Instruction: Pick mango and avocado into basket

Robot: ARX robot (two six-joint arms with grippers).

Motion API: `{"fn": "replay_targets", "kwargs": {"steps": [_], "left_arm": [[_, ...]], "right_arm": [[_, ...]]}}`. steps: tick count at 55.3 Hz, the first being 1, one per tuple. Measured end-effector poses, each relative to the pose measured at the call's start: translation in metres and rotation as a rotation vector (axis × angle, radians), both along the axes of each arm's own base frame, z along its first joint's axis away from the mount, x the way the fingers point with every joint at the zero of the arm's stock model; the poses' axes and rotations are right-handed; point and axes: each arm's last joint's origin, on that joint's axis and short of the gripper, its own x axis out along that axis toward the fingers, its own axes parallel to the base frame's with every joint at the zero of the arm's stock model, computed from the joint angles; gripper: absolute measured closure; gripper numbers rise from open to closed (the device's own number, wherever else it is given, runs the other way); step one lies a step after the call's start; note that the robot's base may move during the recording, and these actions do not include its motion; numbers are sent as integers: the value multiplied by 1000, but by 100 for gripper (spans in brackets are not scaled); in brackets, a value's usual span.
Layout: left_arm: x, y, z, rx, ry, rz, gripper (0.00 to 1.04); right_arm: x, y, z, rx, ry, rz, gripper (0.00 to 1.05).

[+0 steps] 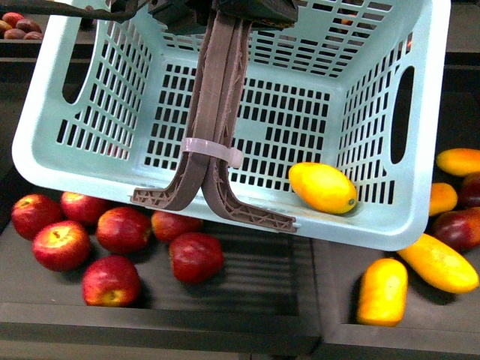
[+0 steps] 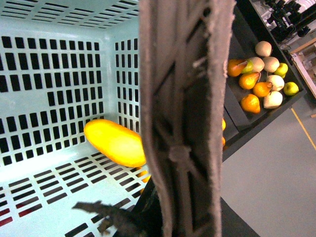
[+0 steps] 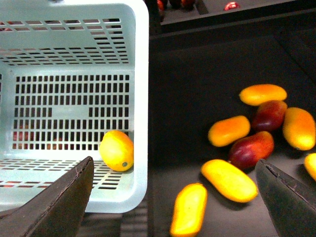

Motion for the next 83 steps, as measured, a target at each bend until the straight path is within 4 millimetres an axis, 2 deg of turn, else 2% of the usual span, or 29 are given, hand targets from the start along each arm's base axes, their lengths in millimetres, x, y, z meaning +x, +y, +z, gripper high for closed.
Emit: {"fn": "replay_targets", "kwargs": {"steps": [12, 83], "left_arm": [[3, 5, -1, 15, -5, 34, 100], [3, 4, -1, 13, -5, 30, 100]], "right_arm": [[0, 0, 0, 1, 2, 3, 9], [0, 0, -2, 0, 5, 4, 9]]}}
